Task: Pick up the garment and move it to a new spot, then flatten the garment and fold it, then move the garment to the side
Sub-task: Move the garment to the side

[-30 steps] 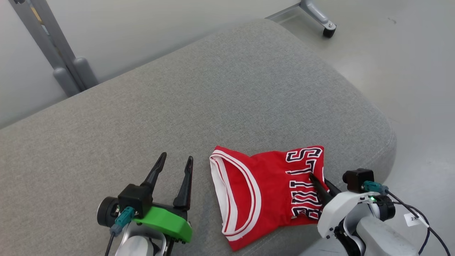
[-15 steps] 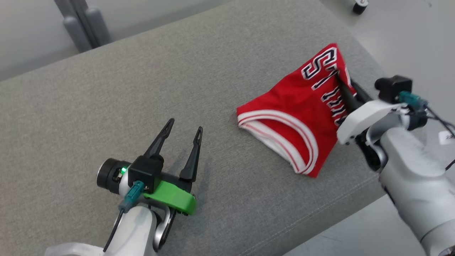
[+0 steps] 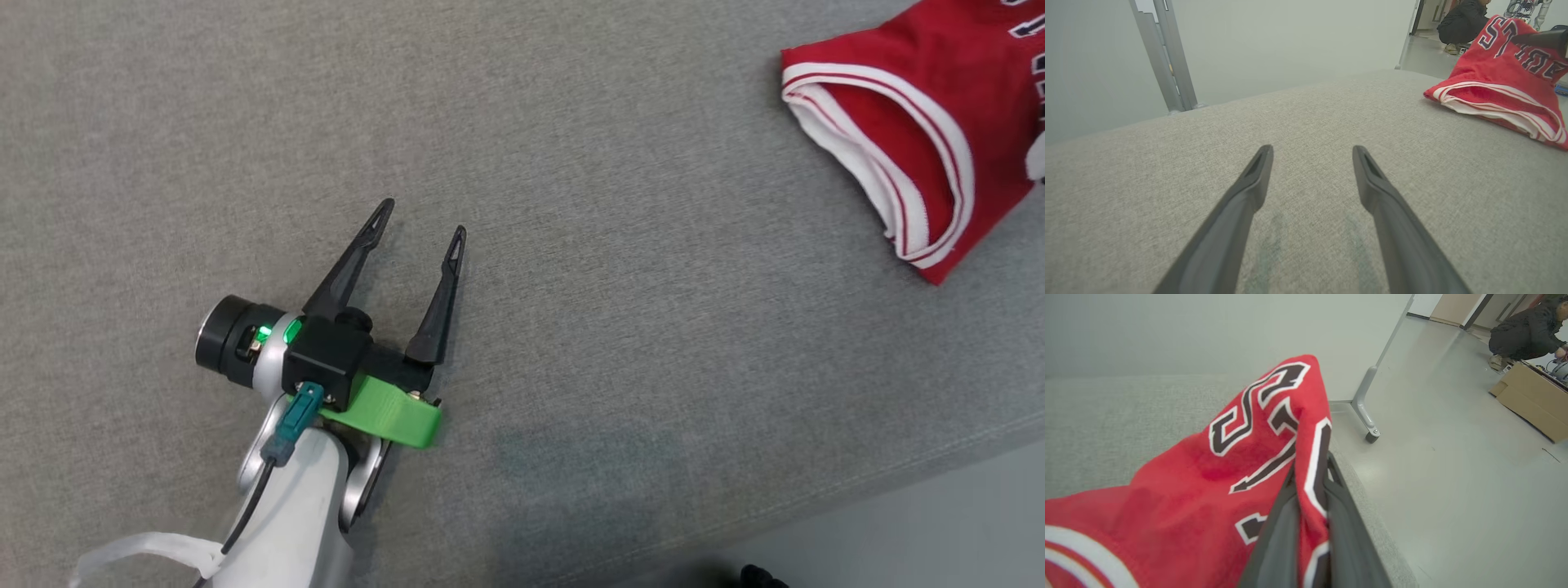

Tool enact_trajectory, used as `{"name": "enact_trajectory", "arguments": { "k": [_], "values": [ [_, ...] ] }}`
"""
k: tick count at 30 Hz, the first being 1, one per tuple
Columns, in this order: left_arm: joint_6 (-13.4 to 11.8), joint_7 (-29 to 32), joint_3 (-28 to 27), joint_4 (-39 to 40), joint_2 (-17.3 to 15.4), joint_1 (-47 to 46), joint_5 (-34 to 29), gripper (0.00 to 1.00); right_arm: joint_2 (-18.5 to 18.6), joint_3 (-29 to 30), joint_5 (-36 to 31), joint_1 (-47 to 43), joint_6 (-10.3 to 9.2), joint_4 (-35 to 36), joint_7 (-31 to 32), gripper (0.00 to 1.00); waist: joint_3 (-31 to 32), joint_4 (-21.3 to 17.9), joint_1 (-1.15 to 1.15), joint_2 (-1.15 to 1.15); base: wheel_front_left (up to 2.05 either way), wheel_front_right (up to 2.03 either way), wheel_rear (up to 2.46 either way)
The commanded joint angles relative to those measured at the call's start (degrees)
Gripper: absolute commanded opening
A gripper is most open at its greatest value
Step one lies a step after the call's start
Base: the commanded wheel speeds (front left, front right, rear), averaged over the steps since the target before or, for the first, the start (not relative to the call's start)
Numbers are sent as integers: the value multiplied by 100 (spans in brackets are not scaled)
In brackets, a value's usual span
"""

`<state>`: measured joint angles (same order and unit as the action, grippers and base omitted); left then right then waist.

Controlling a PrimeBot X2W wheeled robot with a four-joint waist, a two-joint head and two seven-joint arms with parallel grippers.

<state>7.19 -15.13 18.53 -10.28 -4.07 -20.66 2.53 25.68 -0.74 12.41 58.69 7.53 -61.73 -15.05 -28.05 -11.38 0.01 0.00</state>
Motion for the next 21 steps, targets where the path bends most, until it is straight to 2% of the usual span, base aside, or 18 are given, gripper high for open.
{"name": "enact_trajectory", "arguments": {
  "k": [1,7,13,14,15,16,21],
  "values": [
    [24,3,0,37,-34,-120,-45,100,114,98,-219,65,-10,-69,-15,0,-673,554,-1,0,0,0,0],
    [25,6,69,112,-100,-131,-140,100,374,1110,-981,13,-10,-381,-15,0,-758,559,-1,0,0,0,0],
    [22,9,89,88,-149,-104,-143,100,375,2008,-1791,-120,-10,-535,-15,0,-736,548,-1,0,0,0,0],
    [23,9,95,86,-148,-109,-143,100,368,2132,-1920,-140,-10,-598,-14,10,-726,555,-1,0,0,0,0],
    [23,9,101,83,-147,-114,-138,100,382,2293,-2022,-159,-10,-678,6,46,-715,563,-1,0,0,0,0],
    [24,9,109,83,-143,-121,-131,100,406,2434,-2155,-170,-10,-730,47,100,-696,574,-1,0,0,0,0],
    [25,7,128,71,-91,-89,-57,100,400,3182,-2808,-353,-10,-573,15,100,-505,633,-1,0,0,0,0]
  ]
}}
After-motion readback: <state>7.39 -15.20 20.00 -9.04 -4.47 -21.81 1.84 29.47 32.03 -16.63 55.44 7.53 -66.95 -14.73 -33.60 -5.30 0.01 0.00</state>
